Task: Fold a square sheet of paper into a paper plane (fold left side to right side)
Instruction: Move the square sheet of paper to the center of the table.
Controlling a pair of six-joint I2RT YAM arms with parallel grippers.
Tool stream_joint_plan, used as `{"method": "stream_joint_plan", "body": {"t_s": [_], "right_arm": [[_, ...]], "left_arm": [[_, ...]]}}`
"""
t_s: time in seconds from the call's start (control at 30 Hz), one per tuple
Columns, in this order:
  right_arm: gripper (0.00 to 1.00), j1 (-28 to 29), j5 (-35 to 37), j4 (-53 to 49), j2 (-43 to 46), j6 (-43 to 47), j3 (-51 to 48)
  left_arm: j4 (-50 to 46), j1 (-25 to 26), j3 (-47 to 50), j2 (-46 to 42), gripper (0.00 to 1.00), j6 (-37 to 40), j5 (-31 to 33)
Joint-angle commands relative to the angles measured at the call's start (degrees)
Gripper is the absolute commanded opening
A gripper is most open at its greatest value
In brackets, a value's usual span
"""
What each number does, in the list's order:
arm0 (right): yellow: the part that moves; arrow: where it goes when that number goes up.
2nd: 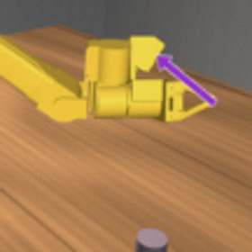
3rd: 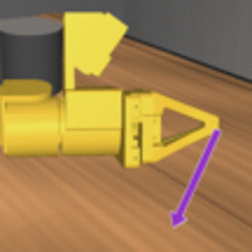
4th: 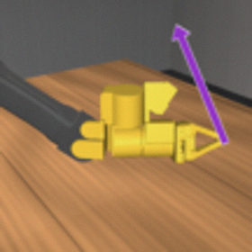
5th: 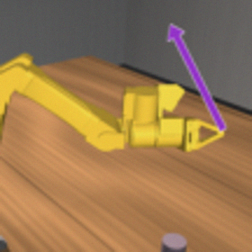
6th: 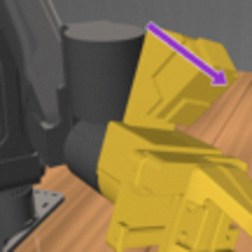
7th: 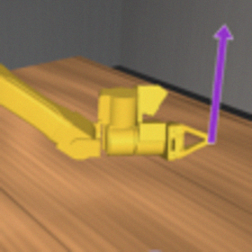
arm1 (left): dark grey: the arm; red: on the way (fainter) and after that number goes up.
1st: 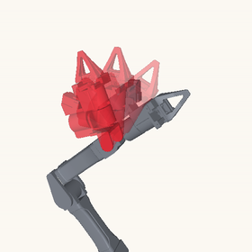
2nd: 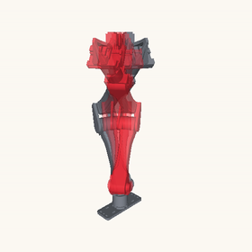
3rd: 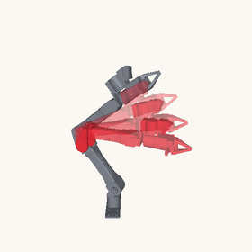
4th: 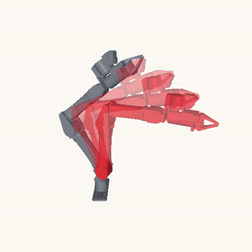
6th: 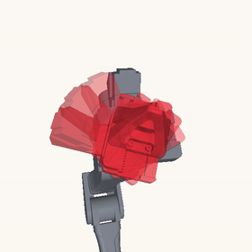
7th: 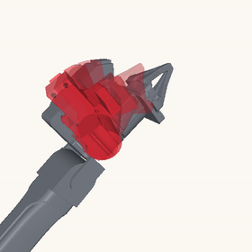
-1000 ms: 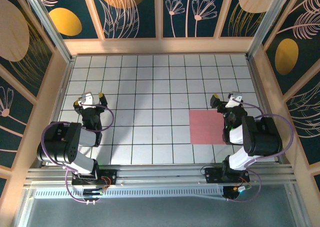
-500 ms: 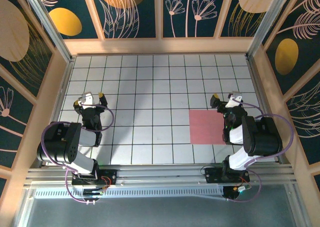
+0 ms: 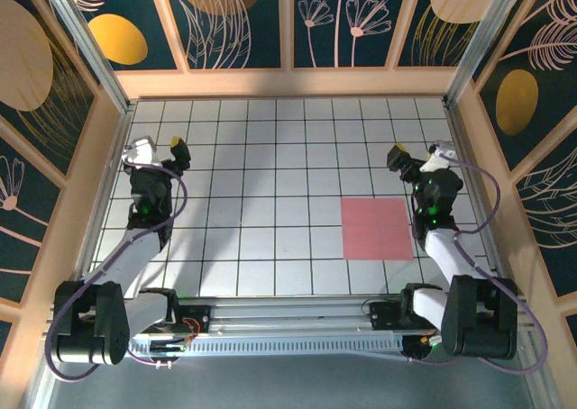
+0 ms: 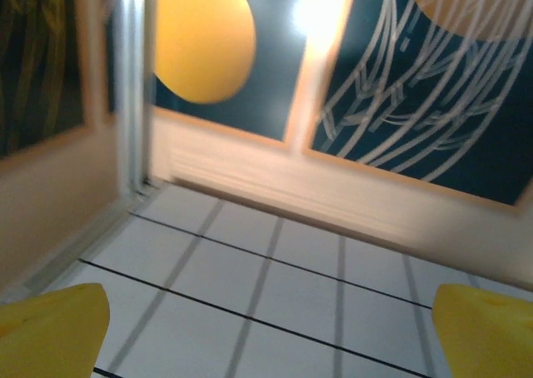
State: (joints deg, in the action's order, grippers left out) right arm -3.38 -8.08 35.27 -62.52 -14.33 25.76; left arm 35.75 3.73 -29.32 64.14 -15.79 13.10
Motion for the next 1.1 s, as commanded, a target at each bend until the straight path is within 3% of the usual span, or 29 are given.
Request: {"method": "stream_joint_plan", "body": {"t_s": [0.0, 0.17, 0.37, 0.53, 0.77, 1.07], "right_arm": [[0.99, 0.72, -11.8, -21.34, 1.04, -8.93, 3.17], [0.99, 3.84, -18.31, -34.66, 0.75, -11.72, 3.95], [0.98, 9.68, -19.27, -43.85, -3.19, -11.62, 3.26], [0.95, 12.32, -21.77, -43.47, -10.1, -11.6, 2.46], [0.92, 18.1, -23.37, -40.34, -17.12, -13.73, 3.2], [0.92, 27.86, -19.45, -30.53, -21.55, -27.71, 7.21]], "left_arm": [[-20.19, -0.21, -3.64, -0.12, 0.99, -10.58, -13.31], [-23.36, 1.79, -2.32, 0.21, 0.99, -20.38, -26.42], [-22.24, 11.87, -0.96, 2.99, 0.99, -27.57, -28.89], [-20.73, 17.05, -2.08, 6.39, 0.99, -29.59, -27.12], [-23.75, 18.34, -4.08, 6.77, 0.99, -29.17, -21.78], [-27.78, 18.35, -4.12, 2.54, 0.99, -28.97, -15.68]]}}
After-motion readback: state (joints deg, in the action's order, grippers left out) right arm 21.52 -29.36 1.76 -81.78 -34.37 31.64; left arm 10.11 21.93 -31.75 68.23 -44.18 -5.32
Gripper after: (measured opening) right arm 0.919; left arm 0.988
